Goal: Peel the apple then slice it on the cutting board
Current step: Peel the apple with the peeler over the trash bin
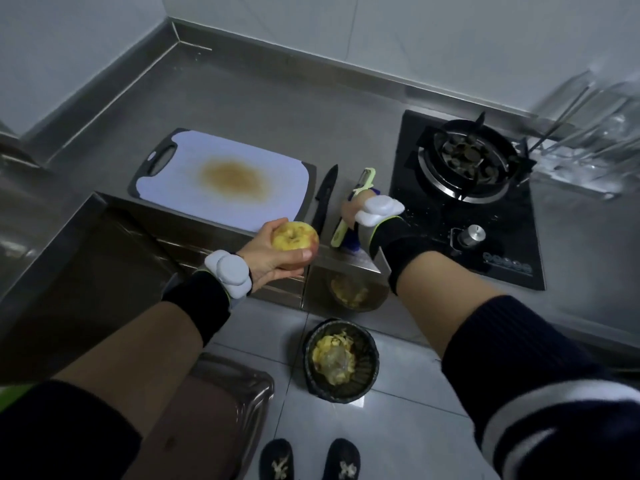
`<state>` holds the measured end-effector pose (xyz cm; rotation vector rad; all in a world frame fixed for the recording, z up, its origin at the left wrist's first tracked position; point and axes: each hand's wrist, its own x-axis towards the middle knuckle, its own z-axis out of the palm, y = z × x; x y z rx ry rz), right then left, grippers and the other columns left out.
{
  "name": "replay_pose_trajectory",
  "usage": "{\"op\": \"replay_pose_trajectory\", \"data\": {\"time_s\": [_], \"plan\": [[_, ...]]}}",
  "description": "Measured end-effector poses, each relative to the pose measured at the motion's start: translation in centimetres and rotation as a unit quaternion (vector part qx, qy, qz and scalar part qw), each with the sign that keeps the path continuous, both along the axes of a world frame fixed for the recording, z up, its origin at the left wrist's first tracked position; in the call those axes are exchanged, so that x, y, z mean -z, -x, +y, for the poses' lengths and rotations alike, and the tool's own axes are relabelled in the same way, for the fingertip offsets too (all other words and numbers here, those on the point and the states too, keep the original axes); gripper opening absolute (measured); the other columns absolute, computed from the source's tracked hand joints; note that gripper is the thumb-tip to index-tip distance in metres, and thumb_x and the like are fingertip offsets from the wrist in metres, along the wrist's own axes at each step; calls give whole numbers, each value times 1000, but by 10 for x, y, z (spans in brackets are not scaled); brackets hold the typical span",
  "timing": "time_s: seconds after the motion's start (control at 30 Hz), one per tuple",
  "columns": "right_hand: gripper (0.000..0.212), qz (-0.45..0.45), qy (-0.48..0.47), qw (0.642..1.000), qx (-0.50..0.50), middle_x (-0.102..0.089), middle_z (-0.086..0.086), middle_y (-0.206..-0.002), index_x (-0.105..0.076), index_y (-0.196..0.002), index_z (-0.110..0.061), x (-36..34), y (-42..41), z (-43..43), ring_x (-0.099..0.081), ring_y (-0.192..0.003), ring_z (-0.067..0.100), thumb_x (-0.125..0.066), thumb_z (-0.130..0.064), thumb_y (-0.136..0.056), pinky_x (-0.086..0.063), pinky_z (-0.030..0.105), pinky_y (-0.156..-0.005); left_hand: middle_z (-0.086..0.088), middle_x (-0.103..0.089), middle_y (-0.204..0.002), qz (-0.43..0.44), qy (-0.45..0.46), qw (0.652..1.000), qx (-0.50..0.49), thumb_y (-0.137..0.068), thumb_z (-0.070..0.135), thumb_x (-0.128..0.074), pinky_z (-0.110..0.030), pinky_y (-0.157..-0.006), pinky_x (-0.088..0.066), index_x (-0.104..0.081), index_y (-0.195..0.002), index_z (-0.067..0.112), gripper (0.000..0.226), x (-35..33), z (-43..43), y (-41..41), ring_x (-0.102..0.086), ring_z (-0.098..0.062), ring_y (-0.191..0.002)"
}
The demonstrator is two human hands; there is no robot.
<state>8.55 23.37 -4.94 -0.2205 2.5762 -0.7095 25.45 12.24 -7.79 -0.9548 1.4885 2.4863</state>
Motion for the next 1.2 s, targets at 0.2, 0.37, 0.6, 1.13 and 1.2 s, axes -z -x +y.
{"op": "replay_pose_trajectory", "data": {"time_s": [0.2, 0.37, 0.6, 1.13, 1.2], "plan": [[22, 33, 58, 998, -16, -51, 8, -71, -49, -79, -10, 4, -57, 68, -51, -68, 26, -54, -28, -90, -38, 35, -63, -4, -50, -124, -13, -48, 999, -17, -78, -6, -72, -50, -89, -54, -41, -130, 22, 66, 10, 59, -27, -58, -24, -110], [18, -14, 106, 991, -77, -53, 3, -80, -46, -98, -11, 23, -113, 123, -52, -74, 20, -58, -23, -92, -38, 30, -65, -9, -52, -128, -23, -82, 996, -33, -76, -9, -72, -45, -74, -60, -40, -133, 19, 71, 47, 110, -57, -63, -26, -107], [24, -90, 124, 986, -58, -63, 15, -85, -39, -83, -33, 142, -156, 181, -67, -80, 36, -61, -24, -82, -56, 54, -73, -11, -52, -132, -36, -108, 993, -34, -76, -13, -70, -44, -79, -59, -45, -125, 24, 67, 151, 167, -87, -58, -30, -117], [20, -53, 139, 984, -95, -65, 12, -93, -44, -91, -22, 466, -147, 231, -55, -82, 16, -54, -5, -89, -51, 41, -82, -9, -47, -133, -47, -72, 995, 47, -74, -21, -68, -49, -83, -57, -41, -132, 24, 77, 461, 194, -75, -54, -28, -119], [16, -35, 143, 984, -98, -64, 12, -93, -45, -96, -16, 491, -144, 234, -53, -82, 15, -55, -5, -90, -48, 36, -80, -8, -47, -131, -32, -80, 995, 59, -76, -24, -62, -50, -83, -57, -43, -127, 24, 73, 490, 194, -70, -55, -29, -118]]}}
